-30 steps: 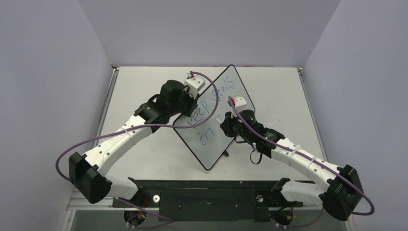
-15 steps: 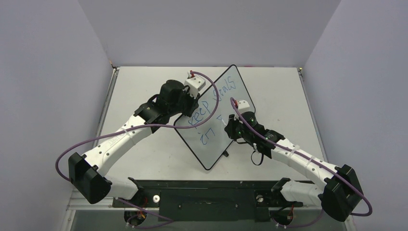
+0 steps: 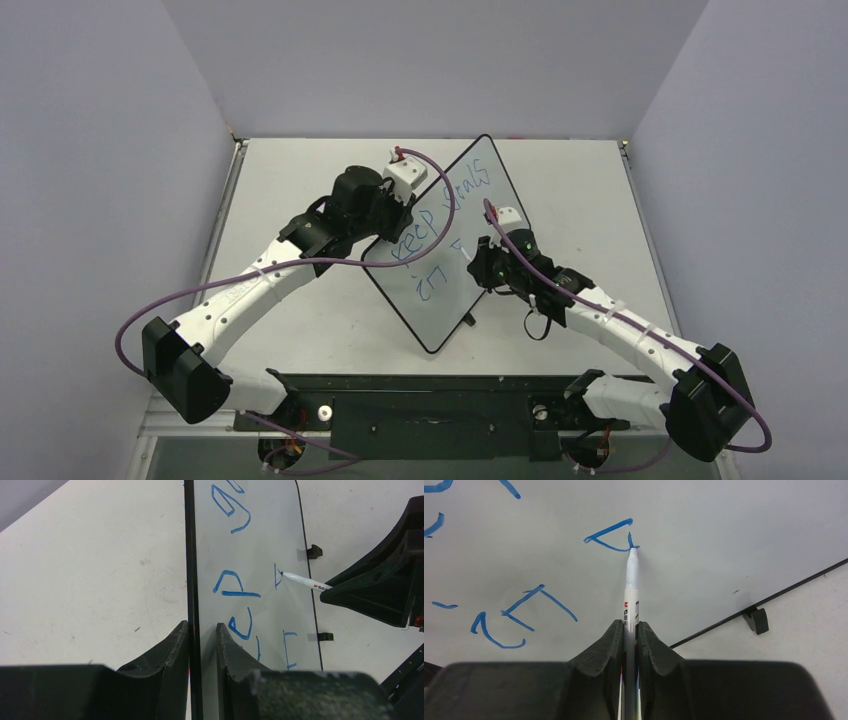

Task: Write a sentence on the whiteboard

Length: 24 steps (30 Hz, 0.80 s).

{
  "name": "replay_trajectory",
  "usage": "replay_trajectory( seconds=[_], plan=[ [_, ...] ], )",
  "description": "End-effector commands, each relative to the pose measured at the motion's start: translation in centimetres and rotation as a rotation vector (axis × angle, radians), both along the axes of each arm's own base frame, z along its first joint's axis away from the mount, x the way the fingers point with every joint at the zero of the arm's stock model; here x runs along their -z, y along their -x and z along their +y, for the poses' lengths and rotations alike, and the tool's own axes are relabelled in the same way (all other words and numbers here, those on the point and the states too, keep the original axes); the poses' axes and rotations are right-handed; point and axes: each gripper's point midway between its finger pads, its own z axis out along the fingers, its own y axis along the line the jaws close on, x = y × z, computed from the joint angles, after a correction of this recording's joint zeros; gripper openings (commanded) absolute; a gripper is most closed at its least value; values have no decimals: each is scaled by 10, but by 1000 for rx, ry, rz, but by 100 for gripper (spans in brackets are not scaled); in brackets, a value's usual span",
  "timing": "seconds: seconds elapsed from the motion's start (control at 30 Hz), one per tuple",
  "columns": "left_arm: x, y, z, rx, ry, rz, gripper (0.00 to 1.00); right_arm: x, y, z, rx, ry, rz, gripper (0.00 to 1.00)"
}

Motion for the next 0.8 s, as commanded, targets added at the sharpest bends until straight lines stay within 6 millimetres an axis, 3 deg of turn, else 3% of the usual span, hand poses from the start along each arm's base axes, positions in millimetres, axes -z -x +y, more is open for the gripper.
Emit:
replay_trajectory(
  seconds=[0.0, 0.53, 0.67, 0.77],
  plan=[
    [30, 36, -9, 131, -69, 110, 0, -8, 7, 15, -70, -55, 34, 0],
    [27, 37, -8, 129, -65, 102, 0, 8, 38, 22, -152, -64, 195, 0],
    [28, 37, -8, 129, -66, 104, 0, -9, 34, 26, -166, -104, 145, 0],
    [27, 37, -7, 128, -65, 102, 0, -40, 30, 29, -176, -162, 47, 0]
  ],
)
